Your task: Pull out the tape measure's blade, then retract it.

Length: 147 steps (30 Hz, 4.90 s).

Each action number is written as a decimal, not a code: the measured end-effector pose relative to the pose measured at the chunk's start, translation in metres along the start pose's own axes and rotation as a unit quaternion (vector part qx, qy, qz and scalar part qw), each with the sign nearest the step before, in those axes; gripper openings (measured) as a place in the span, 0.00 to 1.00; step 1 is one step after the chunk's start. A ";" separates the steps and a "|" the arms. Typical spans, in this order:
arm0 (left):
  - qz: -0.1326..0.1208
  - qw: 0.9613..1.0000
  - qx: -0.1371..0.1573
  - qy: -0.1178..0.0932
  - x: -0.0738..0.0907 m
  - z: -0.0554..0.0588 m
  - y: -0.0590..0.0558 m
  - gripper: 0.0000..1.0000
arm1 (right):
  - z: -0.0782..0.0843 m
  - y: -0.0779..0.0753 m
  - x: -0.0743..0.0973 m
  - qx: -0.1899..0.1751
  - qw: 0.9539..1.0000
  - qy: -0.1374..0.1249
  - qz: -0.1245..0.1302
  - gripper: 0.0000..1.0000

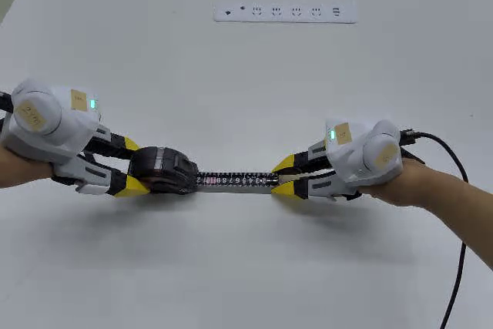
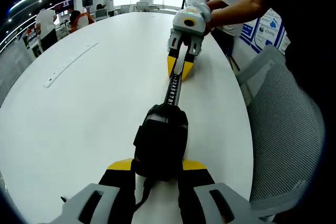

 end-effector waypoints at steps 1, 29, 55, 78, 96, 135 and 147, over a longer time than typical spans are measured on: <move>0.000 1.000 0.000 0.000 0.000 0.000 0.000 0.28 | 0.001 0.000 0.001 0.000 1.000 0.001 0.001 0.11; 0.002 1.000 0.003 0.000 0.000 0.001 0.000 0.28 | 0.026 -0.003 0.035 -0.004 0.999 0.028 0.014 0.11; 0.004 1.000 0.004 0.003 0.000 0.002 0.000 0.28 | 0.045 -0.007 0.064 -0.008 0.998 0.052 0.026 0.11; 0.006 1.000 -0.001 0.017 -0.001 0.002 0.000 0.28 | 0.060 -0.006 0.081 -0.015 0.997 0.067 0.035 0.11; 0.001 0.999 -0.019 0.035 -0.002 0.001 0.001 0.29 | 0.060 -0.004 0.080 -0.001 0.996 0.087 0.031 0.14; -0.080 0.988 0.103 -0.087 0.021 0.004 -0.019 0.59 | 0.056 0.012 0.113 -0.087 0.988 0.052 0.116 0.45; -0.121 0.975 0.135 -0.128 0.030 -0.002 -0.036 0.62 | 0.048 0.024 0.122 -0.116 0.981 0.033 0.150 0.55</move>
Point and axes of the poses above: the centre of the closed fingertips' face, and the gripper's own axes: x roughly backward along the fingers, y roughly to its left, z roughly out of its underside, the point moved 1 cm from there along x, roughly backward along the fingers, and after that the axes turned 1 degree about x, right-handed, at the moved point
